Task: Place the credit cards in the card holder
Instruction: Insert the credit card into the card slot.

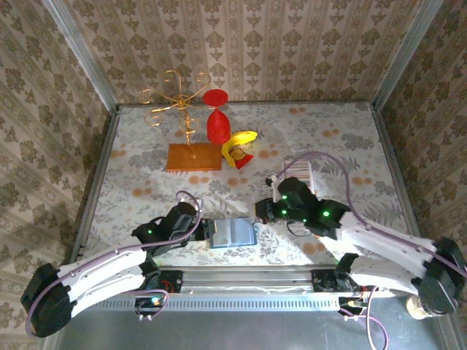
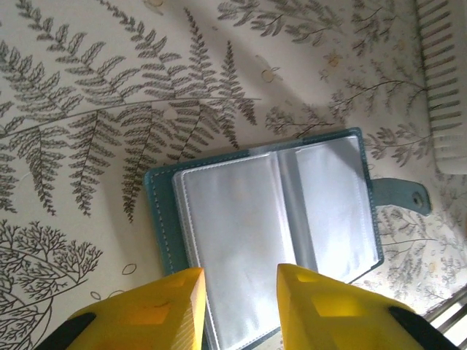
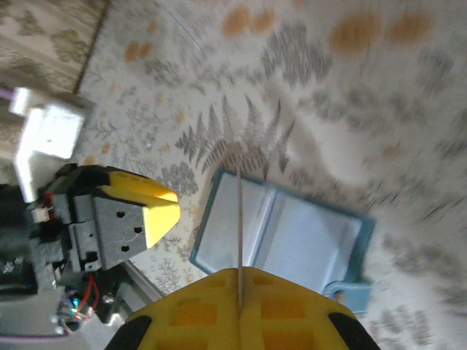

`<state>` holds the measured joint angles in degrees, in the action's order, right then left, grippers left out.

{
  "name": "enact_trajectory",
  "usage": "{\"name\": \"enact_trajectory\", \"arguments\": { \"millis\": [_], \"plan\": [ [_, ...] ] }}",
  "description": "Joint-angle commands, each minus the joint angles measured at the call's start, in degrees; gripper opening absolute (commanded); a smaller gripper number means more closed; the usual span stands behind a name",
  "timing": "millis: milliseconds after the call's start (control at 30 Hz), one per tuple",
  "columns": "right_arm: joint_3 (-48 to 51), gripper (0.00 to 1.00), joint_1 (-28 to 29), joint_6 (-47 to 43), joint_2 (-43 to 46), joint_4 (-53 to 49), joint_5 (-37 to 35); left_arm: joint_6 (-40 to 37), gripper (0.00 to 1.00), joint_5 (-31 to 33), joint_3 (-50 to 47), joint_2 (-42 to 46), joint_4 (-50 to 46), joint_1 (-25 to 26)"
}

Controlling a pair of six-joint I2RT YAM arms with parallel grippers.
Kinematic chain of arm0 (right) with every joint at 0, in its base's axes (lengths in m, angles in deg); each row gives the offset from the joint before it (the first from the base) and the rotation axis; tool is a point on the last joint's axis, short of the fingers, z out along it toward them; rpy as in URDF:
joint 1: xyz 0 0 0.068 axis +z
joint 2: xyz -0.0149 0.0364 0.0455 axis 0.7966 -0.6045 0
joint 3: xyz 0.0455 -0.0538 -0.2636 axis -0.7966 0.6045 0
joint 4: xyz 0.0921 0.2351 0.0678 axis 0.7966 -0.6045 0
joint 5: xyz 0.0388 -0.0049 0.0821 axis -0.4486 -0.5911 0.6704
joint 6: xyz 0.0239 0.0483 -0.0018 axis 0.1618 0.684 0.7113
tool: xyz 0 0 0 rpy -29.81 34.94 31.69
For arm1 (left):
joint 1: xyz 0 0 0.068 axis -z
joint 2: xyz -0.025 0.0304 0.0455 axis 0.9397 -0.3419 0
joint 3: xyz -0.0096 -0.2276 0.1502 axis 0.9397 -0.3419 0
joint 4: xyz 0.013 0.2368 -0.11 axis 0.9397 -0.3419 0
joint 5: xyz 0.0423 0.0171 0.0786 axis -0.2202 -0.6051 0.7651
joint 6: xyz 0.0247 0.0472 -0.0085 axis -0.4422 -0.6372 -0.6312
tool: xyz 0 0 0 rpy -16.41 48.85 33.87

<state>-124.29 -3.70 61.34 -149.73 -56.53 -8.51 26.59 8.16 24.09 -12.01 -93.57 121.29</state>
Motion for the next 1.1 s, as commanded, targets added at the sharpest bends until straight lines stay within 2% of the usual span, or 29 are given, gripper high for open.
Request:
{"name": "enact_trajectory", "arguments": {
  "millis": [0,100,333,1067],
  "plan": [
    [0.3,0.0,3.4,17.9,-7.0,9.1,2.3,1.2,0.32,-0.2,0.0,-1.9,-0.8,-0.1],
    [-0.7,0.0,6.3,18.8,-12.9,10.5,-0.6,1.4,0.32,-0.8,0.5,-3.9,-0.4,0.0],
    [-0.4,0.0,7.0,22.3,-23.4,17.1,0.0,1.4,0.32,-1.3,0.2,-7.3,1.4,0.7],
    [-0.8,0.0,8.1,23.7,-28.7,20.3,-0.6,2.4,0.27,-0.6,-2.6,-9.1,3.4,1.8]
  ]
}}
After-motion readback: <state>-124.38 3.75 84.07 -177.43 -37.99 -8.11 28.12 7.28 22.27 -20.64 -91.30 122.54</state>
